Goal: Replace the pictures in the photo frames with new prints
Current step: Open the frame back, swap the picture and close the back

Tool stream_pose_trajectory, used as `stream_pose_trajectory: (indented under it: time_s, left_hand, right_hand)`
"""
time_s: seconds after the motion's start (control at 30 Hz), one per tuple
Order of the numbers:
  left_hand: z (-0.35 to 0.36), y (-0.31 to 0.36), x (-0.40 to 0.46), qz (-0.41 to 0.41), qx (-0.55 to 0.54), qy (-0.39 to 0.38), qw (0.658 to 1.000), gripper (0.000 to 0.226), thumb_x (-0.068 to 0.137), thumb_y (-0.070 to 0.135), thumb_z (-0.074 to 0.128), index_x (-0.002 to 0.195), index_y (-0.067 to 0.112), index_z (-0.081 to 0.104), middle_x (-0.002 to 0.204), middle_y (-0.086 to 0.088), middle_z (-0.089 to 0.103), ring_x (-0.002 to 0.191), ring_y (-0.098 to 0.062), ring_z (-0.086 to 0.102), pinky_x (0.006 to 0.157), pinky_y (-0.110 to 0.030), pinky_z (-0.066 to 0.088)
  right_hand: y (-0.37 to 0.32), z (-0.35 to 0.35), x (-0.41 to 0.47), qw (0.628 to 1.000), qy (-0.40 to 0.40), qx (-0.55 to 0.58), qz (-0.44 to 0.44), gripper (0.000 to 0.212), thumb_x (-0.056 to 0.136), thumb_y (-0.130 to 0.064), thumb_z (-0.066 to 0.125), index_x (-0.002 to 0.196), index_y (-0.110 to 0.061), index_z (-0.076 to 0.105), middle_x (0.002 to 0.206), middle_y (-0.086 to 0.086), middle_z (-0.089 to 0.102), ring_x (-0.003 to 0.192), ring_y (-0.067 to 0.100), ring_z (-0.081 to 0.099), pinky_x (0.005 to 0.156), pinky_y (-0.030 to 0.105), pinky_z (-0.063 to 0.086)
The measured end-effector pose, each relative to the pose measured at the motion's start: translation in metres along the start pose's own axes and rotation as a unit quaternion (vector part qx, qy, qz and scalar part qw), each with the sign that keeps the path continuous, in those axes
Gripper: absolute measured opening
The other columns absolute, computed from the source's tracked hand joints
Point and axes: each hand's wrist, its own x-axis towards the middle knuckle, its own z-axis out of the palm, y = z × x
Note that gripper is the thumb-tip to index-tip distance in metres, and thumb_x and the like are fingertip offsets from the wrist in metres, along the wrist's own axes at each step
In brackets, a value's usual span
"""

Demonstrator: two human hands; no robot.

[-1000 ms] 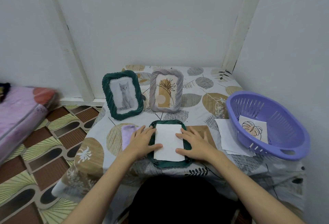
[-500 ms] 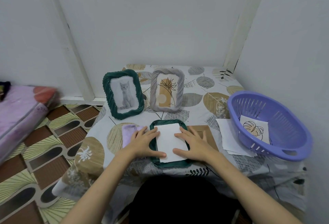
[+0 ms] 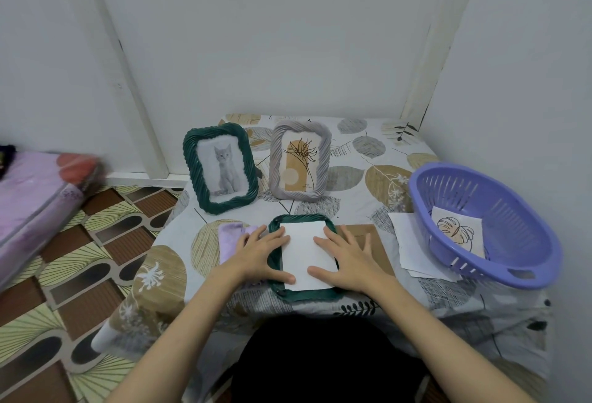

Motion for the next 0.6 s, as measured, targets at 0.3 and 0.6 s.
stream_pose_trajectory:
  time_s: [0.3, 0.6]
  left_hand:
    - [0.0008, -0.003, -0.0013, 0.006, -0.003, 0.004, 1.0, 0.145, 0.018, 0.1, 0.03, 0.145, 0.031, 0.02, 0.156, 0.016, 0.005, 0.144, -0.017, -0.006, 0.116, -0.044, -0.003]
    - [-0.0004, -0.0049, -0.0008, 0.005, -0.007, 0.0, 1.0, 0.145, 0.019, 0.1, 0.029, 0.146, 0.03, 0.019, 0.156, 0.016, 0.003, 0.144, -0.016, -0.005, 0.117, -0.043, -0.002]
  right_hand:
    - [-0.003, 0.0054, 0.001, 1.0, 0.013, 0.012, 0.008, 0.082, 0.077, -0.076, 0.038, 0.145, -0.036, 0.015, 0.156, -0.012, -0.004, 0.144, 0.017, -0.011, 0.108, 0.064, -0.01]
    - [-0.0035, 0.0056, 0.0065, 1.0, 0.012, 0.019, 0.012, 0.081, 0.073, -0.078, 0.04, 0.14, -0.036, 0.023, 0.156, -0.013, -0.001, 0.144, 0.019, -0.008, 0.108, 0.065, -0.008]
